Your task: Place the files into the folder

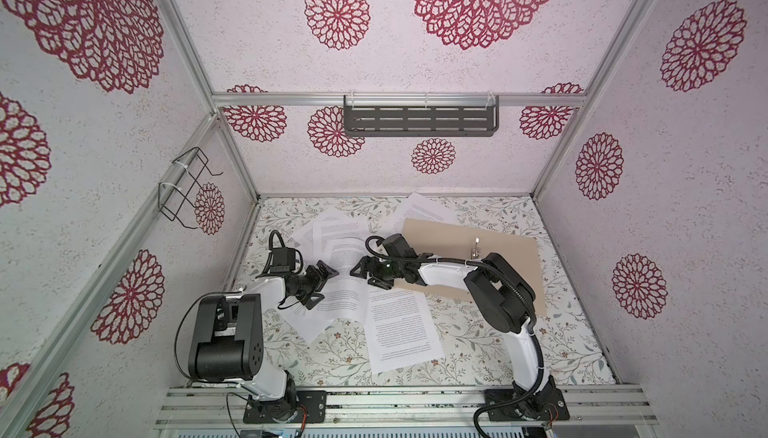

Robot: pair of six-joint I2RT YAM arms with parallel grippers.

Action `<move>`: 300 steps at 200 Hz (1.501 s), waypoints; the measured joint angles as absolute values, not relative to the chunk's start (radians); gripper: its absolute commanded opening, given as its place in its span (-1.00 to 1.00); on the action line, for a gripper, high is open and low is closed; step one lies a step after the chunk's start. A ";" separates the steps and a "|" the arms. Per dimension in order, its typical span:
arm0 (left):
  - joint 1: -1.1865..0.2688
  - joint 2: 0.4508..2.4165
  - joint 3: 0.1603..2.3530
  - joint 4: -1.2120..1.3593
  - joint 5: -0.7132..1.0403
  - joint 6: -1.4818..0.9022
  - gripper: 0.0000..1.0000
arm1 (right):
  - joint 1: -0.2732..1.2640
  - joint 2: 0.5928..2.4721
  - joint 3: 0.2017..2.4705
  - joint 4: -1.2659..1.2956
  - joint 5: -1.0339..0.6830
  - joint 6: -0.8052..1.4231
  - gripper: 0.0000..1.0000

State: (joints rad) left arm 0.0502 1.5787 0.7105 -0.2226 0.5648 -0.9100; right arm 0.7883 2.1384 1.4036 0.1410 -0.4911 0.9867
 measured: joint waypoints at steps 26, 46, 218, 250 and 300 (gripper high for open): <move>0.050 1.579 0.710 -0.224 0.565 -0.910 0.95 | 0.778 2.141 1.471 0.028 -0.445 0.921 0.70; 0.050 1.578 0.710 -0.224 0.565 -0.908 0.95 | 0.760 2.164 1.580 -0.092 -0.396 0.823 0.70; 0.050 1.584 0.714 -0.223 0.572 -0.907 0.95 | 0.677 2.410 1.991 -0.404 -0.180 0.507 0.66; 0.050 1.584 0.714 -0.223 0.572 -0.907 0.95 | 0.678 2.424 2.006 -0.383 -0.184 0.508 0.65; 0.050 1.589 0.717 -0.221 0.576 -0.907 0.95 | 0.672 2.423 1.970 -0.300 -0.253 0.523 0.63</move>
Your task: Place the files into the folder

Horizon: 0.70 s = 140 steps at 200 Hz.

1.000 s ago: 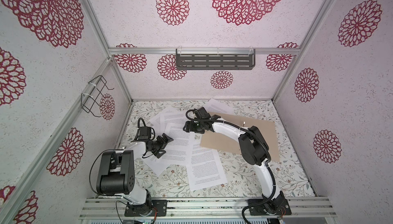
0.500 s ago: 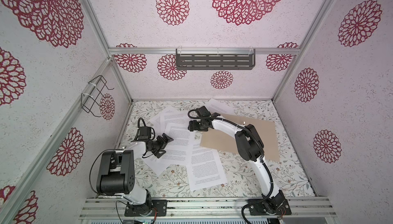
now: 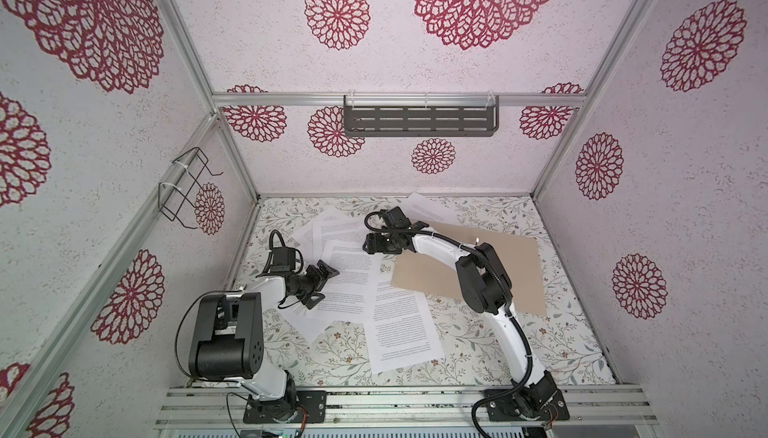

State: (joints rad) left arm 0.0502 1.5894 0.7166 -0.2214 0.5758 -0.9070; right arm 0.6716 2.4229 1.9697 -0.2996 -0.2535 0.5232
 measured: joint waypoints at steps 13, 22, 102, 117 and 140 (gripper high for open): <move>0.050 1.590 0.717 -0.221 0.576 -0.907 0.95 | 0.662 2.411 1.931 -0.244 -0.282 0.537 0.62; 0.050 1.590 0.717 -0.221 0.577 -0.907 0.95 | 0.654 2.397 1.893 -0.203 -0.306 0.549 0.62; 0.048 1.597 0.719 -0.220 0.585 -0.910 0.95 | 0.626 2.352 1.755 -0.040 -0.481 0.659 0.62; 0.048 1.599 0.719 -0.217 0.588 -0.910 0.95 | 0.633 2.342 1.730 -0.019 -0.500 0.680 0.62; 0.047 1.601 0.719 -0.212 0.591 -0.910 0.95 | 0.650 2.331 1.707 -0.001 -0.511 0.701 0.62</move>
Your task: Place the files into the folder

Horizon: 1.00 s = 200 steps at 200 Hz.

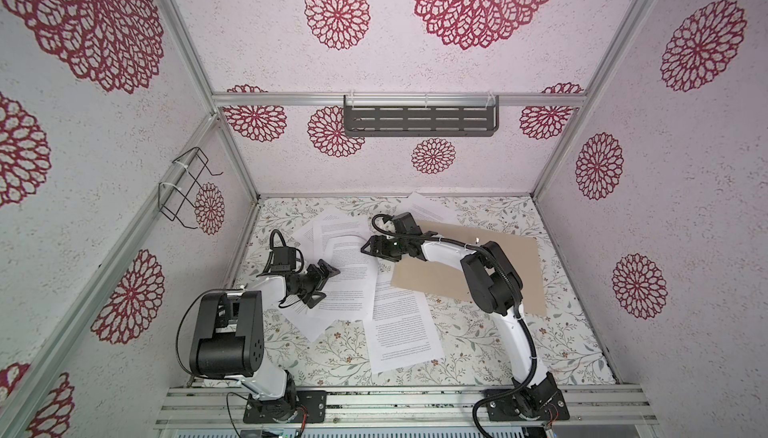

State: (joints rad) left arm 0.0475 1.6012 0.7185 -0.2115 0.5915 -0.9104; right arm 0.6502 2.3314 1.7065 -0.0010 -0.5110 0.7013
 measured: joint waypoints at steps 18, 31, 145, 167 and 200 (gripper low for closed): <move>0.047 1.602 0.719 -0.207 0.593 -0.911 0.95 | 0.667 2.316 1.680 0.017 -0.519 0.721 0.67; 0.046 1.602 0.719 -0.204 0.593 -0.911 0.95 | 0.676 2.296 1.647 0.030 -0.523 0.743 0.69; 0.045 1.605 0.719 -0.203 0.597 -0.914 0.95 | 0.730 2.178 1.401 0.219 -0.533 0.990 0.48; 0.045 1.604 0.719 -0.203 0.597 -0.914 0.95 | 0.738 2.178 1.401 0.230 -0.523 0.998 0.43; 0.045 1.604 0.718 -0.200 0.598 -0.914 0.95 | 0.758 2.178 1.400 0.255 -0.497 1.013 0.38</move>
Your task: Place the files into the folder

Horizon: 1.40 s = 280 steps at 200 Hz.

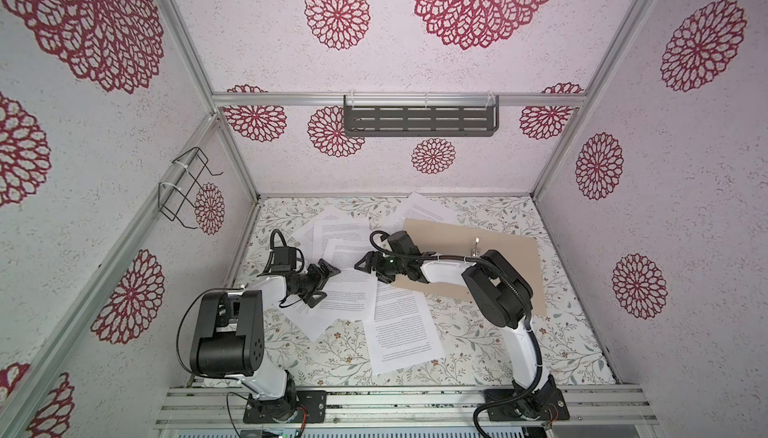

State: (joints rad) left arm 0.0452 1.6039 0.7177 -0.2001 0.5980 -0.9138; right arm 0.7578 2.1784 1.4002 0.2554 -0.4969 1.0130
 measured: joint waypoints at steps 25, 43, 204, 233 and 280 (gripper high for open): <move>0.045 1.603 0.717 -0.198 0.598 -0.914 0.95 | 0.777 2.178 1.399 0.273 -0.485 1.025 0.25; 0.045 1.603 0.717 -0.197 0.599 -0.914 0.95 | 0.789 2.178 1.399 0.273 -0.476 1.037 0.15; 0.045 1.597 0.709 -0.194 0.598 -0.914 0.95 | 0.795 2.148 1.315 0.289 -0.413 1.057 -0.24; 0.045 1.594 0.709 -0.196 0.597 -0.913 0.95 | 0.795 2.148 1.315 0.287 -0.408 1.058 -0.53; 0.023 1.544 0.720 -0.289 0.561 -0.883 0.95 | 0.788 2.148 1.369 0.163 -0.360 0.964 -1.00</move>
